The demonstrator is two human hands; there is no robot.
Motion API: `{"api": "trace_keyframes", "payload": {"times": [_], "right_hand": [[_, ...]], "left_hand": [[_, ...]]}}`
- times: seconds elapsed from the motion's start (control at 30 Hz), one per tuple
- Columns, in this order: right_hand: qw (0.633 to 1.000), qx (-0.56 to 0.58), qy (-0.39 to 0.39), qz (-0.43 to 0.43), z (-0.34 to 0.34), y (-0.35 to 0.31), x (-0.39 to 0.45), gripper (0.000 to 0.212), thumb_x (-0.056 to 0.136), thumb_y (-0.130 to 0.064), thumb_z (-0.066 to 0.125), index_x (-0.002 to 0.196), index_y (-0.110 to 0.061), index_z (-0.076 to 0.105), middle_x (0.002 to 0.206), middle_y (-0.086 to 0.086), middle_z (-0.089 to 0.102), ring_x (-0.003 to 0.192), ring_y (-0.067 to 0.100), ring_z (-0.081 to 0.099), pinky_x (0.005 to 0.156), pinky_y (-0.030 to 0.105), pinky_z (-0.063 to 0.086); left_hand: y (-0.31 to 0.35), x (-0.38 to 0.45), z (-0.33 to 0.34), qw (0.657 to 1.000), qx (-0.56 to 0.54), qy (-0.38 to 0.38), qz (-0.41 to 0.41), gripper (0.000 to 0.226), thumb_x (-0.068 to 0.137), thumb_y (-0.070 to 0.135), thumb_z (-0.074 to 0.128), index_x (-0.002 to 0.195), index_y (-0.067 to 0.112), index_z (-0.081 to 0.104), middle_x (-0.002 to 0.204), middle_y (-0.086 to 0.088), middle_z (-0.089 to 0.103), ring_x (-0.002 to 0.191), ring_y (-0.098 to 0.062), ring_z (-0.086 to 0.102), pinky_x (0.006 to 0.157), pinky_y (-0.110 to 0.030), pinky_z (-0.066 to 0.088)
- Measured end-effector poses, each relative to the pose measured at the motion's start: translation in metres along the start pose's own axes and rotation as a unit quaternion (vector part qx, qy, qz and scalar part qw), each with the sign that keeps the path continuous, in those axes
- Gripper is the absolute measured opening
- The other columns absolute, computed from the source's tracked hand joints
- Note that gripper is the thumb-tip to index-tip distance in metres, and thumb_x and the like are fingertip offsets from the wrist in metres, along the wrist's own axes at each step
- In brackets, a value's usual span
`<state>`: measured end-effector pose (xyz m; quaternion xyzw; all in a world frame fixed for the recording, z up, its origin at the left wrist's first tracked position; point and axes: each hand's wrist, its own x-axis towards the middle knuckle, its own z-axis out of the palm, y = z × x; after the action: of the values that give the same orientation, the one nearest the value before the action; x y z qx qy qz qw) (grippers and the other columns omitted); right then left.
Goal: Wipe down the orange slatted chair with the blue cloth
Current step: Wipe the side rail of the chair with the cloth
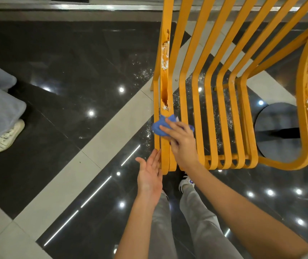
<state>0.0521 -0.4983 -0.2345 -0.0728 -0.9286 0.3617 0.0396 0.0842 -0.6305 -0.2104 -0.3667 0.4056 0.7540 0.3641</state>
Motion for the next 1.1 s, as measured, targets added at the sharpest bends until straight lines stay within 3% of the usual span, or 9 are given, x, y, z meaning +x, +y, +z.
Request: {"api": "trace_keyframes", "payload": {"times": [0.13, 0.23, 0.33, 0.43, 0.53, 0.73, 0.83, 0.93, 1.1], "right_hand": [[0.996, -0.034, -0.039, -0.072, 0.001, -0.005, 0.01, 0.035, 0.087, -0.002, 0.06, 0.118, -0.014, 0.07, 0.131, 0.002, 0.064, 0.12, 0.027, 0.051, 0.092, 0.053, 0.048], [0.998, -0.037, -0.009, -0.05, -0.007, 0.006, 0.049, 0.042, 0.083, 0.007, 0.064, 0.119, -0.015, 0.07, 0.131, 0.002, 0.064, 0.12, 0.028, 0.052, 0.094, 0.053, 0.047], [1.0, -0.003, 0.01, -0.02, -0.004, 0.004, 0.024, 0.043, 0.082, 0.01, 0.065, 0.118, -0.013, 0.07, 0.13, 0.004, 0.064, 0.122, 0.025, 0.049, 0.099, 0.051, 0.046], [0.999, 0.013, -0.027, -0.043, 0.003, -0.009, -0.015, 0.039, 0.085, 0.005, 0.064, 0.118, -0.014, 0.07, 0.13, 0.002, 0.064, 0.122, 0.024, 0.049, 0.097, 0.052, 0.047], [0.998, 0.001, -0.025, -0.052, 0.002, 0.0, 0.027, 0.035, 0.088, -0.005, 0.057, 0.119, -0.014, 0.07, 0.131, 0.002, 0.064, 0.123, 0.026, 0.049, 0.097, 0.053, 0.046], [0.993, 0.001, 0.067, -0.102, -0.013, -0.001, 0.093, 0.033, 0.092, -0.01, 0.053, 0.12, -0.009, 0.07, 0.132, 0.007, 0.063, 0.12, 0.024, 0.048, 0.103, 0.038, 0.043], [0.997, 0.02, 0.071, -0.036, -0.011, 0.0, 0.112, 0.031, 0.093, -0.011, 0.059, 0.123, -0.009, 0.068, 0.134, 0.01, 0.061, 0.122, 0.024, 0.048, 0.107, 0.032, 0.041], [1.0, 0.018, 0.022, -0.009, 0.0, -0.001, 0.098, 0.033, 0.09, -0.005, 0.064, 0.123, -0.01, 0.068, 0.135, 0.01, 0.06, 0.124, 0.023, 0.048, 0.108, 0.04, 0.042], [0.996, -0.006, -0.024, -0.085, -0.011, 0.011, 0.049, 0.04, 0.086, 0.007, 0.064, 0.122, -0.01, 0.068, 0.135, 0.006, 0.061, 0.123, 0.029, 0.05, 0.1, 0.048, 0.047]], "left_hand": [[0.001, -0.003, 0.002, 1.0, 0.008, -0.002, 0.005, 0.074, 0.099, 0.059, 0.005, 0.148, 0.015, 0.039, 0.15, -0.002, 0.045, 0.142, -0.014, 0.035, 0.112, -0.031, 0.024], [-0.001, -0.002, 0.0, 1.0, 0.007, -0.008, 0.007, 0.075, 0.099, 0.06, 0.004, 0.148, 0.015, 0.039, 0.151, 0.0, 0.045, 0.144, -0.014, 0.033, 0.117, -0.033, 0.019], [0.0, -0.001, 0.0, 1.0, 0.008, -0.009, 0.002, 0.074, 0.099, 0.06, 0.004, 0.148, 0.016, 0.04, 0.151, 0.001, 0.045, 0.144, -0.013, 0.032, 0.117, -0.033, 0.019], [0.0, -0.001, 0.002, 1.0, 0.01, -0.009, 0.005, 0.074, 0.1, 0.06, 0.005, 0.147, 0.016, 0.041, 0.15, 0.0, 0.046, 0.143, -0.013, 0.033, 0.114, -0.032, 0.02], [-0.001, -0.001, 0.001, 1.0, 0.01, -0.012, 0.005, 0.072, 0.1, 0.059, 0.005, 0.146, 0.017, 0.042, 0.15, 0.002, 0.046, 0.141, -0.01, 0.035, 0.116, -0.032, 0.019], [-0.005, 0.0, -0.003, 1.0, 0.006, -0.008, 0.011, 0.068, 0.102, 0.056, 0.006, 0.143, 0.018, 0.045, 0.149, 0.005, 0.046, 0.142, -0.011, 0.035, 0.121, -0.035, 0.018], [-0.005, 0.001, -0.005, 1.0, -0.017, -0.025, -0.006, 0.067, 0.103, 0.056, 0.007, 0.144, 0.018, 0.043, 0.147, 0.006, 0.048, 0.142, -0.011, 0.035, 0.123, -0.038, 0.014], [-0.002, 0.001, -0.004, 1.0, -0.008, -0.018, -0.007, 0.068, 0.101, 0.058, 0.008, 0.147, 0.018, 0.04, 0.15, 0.004, 0.045, 0.143, -0.011, 0.032, 0.123, -0.038, 0.013], [-0.001, 0.0, 0.0, 1.0, 0.014, 0.003, -0.001, 0.065, 0.103, 0.054, 0.008, 0.142, 0.019, 0.046, 0.149, 0.004, 0.046, 0.142, -0.012, 0.034, 0.122, -0.039, 0.017]]}}
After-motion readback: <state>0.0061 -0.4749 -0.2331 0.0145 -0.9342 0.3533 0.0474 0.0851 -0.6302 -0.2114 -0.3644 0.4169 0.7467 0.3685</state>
